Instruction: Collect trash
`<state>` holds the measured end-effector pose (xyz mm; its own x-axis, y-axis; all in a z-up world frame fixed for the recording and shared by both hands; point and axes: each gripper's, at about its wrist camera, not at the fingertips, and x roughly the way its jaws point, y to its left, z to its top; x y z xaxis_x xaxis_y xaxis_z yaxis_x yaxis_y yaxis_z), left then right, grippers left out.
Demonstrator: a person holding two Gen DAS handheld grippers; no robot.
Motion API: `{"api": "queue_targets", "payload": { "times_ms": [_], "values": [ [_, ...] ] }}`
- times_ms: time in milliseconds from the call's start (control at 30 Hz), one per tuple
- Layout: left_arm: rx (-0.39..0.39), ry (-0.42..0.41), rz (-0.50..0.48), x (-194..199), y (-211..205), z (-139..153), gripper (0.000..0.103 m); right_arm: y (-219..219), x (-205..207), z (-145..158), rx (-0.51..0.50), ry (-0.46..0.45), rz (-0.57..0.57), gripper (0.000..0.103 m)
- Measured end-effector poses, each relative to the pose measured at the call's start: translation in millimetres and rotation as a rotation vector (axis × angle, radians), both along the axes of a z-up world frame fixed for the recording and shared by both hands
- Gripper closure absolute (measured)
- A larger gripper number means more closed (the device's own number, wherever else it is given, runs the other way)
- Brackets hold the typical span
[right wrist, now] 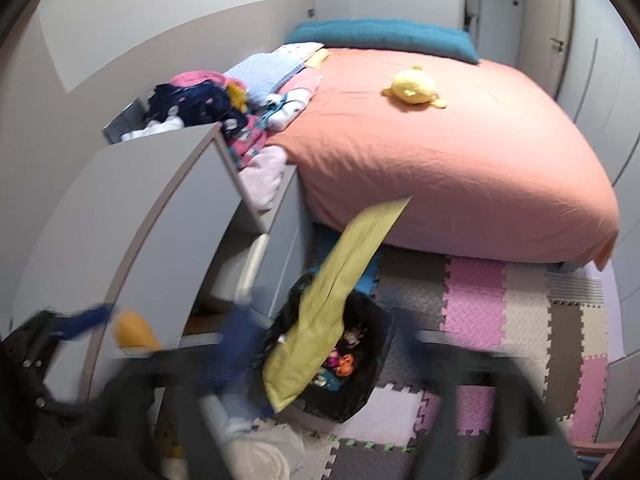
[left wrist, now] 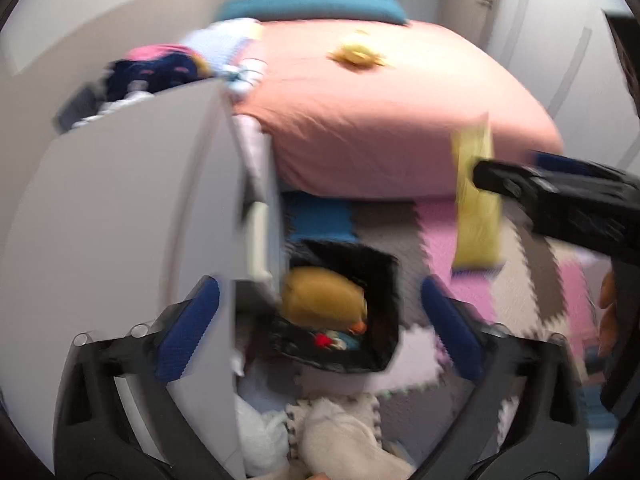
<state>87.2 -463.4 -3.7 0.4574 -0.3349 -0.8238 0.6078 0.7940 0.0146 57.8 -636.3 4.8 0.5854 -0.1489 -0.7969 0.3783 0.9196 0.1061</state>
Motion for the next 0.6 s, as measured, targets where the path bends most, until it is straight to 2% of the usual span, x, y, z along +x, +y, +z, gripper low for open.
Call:
{"api": "queue_targets", "payload": {
  "times_ms": [167, 600],
  "values": [
    [-0.047, 0.023, 0.063, 9.1, 19.8, 2.9, 0.006, -1.5, 2.6, -0.4, -0.027, 0.008, -0.029, 0.002],
    [-0.089, 0.016, 0.084, 5.9, 35.3, 8.9, 0.006, 10.6, -1.8, 0.1, -0.049, 0.005, -0.022, 0.002]
  ]
}}
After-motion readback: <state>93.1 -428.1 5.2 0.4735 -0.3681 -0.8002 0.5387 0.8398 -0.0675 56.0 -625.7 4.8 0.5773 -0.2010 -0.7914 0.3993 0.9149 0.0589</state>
